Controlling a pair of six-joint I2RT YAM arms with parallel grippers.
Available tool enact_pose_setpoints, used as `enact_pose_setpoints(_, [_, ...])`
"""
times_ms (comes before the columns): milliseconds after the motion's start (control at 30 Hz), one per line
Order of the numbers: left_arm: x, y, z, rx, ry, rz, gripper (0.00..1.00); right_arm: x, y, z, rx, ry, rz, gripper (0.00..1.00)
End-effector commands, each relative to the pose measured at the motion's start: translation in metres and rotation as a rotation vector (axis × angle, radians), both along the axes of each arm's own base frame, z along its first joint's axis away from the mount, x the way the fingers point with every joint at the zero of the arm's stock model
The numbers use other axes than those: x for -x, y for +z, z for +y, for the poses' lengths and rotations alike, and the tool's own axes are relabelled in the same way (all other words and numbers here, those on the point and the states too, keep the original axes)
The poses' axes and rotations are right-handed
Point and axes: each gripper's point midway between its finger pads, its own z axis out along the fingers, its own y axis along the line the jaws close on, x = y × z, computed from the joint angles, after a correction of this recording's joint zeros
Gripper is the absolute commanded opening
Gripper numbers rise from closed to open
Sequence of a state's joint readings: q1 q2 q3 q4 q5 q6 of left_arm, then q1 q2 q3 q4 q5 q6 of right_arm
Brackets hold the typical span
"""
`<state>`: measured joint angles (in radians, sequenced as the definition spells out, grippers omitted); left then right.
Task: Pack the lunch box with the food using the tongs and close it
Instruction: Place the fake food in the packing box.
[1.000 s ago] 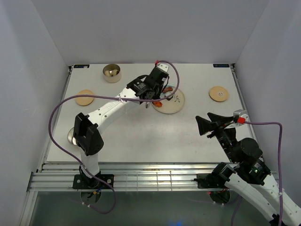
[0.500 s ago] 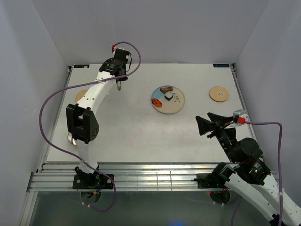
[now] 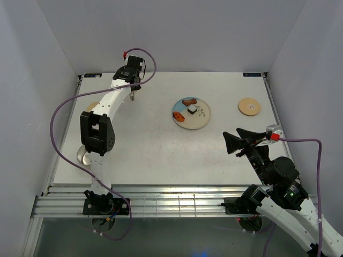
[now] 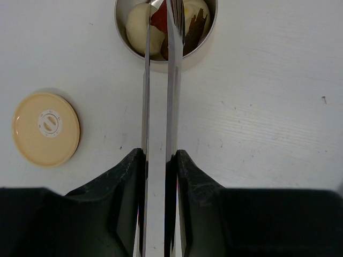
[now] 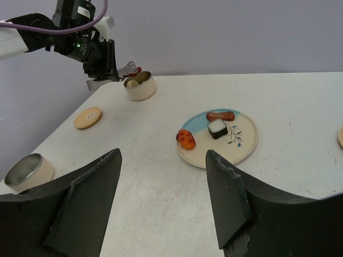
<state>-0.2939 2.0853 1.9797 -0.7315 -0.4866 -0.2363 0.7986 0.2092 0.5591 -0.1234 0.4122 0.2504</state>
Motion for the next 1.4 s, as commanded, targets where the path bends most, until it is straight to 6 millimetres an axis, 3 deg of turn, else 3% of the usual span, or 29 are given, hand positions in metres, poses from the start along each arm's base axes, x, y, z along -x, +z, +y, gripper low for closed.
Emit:
enact_pose_setpoints(0, [-0.015, 0.028, 0.011, 0.01, 0.028, -0.101, 0.13, 0.001, 0.015, -0.004, -0.037, -0.009, -0.046, 0.7])
enact_pose_setpoints(300, [-0.016, -0.011, 0.011, 0.011, 0.024, -0.041, 0.22, 0.002, 0.015, -0.003, -0.04, -0.003, -0.048, 0.7])
enact_pose_setpoints(567, [-0.014, -0.022, 0.009, 0.02, 0.012, -0.026, 0.33, 0.003, 0.015, -0.004, -0.04, -0.005, -0.049, 0.7])
enact_pose_setpoints(933, [-0.008, -0.013, 0.01, 0.028, 0.01, -0.039, 0.53, 0.002, 0.016, -0.004, -0.039, -0.006, -0.048, 0.7])
enact_pose_setpoints(1200, [-0.003, -0.002, 0.01, 0.04, 0.011, -0.053, 0.54, 0.002, 0.016, -0.004, -0.04, -0.006, -0.051, 0.7])
enact_pose_setpoints(1367, [0.005, 0.025, 0.012, 0.059, 0.022, -0.099, 0.55, 0.002, 0.016, -0.004, -0.042, -0.008, -0.05, 0.7])
